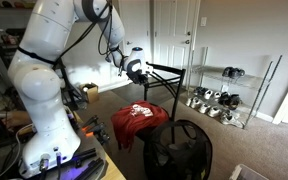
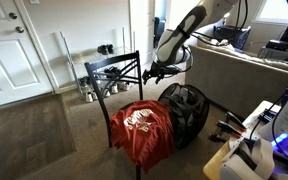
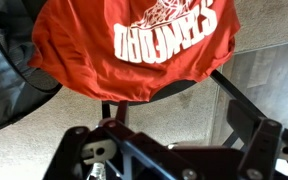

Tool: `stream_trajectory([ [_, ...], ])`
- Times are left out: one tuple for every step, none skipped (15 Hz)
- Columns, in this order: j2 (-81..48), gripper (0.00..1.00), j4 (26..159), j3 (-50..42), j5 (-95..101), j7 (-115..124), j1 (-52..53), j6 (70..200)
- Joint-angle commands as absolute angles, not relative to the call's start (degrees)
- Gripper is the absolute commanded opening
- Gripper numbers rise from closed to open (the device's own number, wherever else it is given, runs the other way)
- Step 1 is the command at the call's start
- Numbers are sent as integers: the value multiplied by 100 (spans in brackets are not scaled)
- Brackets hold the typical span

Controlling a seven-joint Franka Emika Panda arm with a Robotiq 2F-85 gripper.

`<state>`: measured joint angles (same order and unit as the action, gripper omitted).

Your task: Put the red shirt in the laundry bag

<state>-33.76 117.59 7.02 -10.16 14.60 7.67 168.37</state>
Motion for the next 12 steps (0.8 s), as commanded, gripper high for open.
stream_trajectory([
  [-3762,100,11504,764,-1037,1149,667,17597],
  [-3852,100,11436,775,-1022,1116,646,17776],
  [-3959,100,11344,769,-1006,1106,632,17857],
  [-4097,100,11211,693,-979,1129,664,17832],
  [-4207,100,11083,731,-968,1092,608,17659],
  [-4329,100,10969,726,-962,1084,591,17563],
  [-4450,100,10855,718,-951,1065,574,17471],
  [-4553,100,10763,716,-947,1052,559,17398],
  [-4652,100,10669,711,-944,1044,553,17335],
  [-4766,100,10559,857,-951,954,421,17250],
  [-4860,100,10471,940,-954,887,345,17162],
  [-4958,100,10354,1028,-961,797,261,16995],
])
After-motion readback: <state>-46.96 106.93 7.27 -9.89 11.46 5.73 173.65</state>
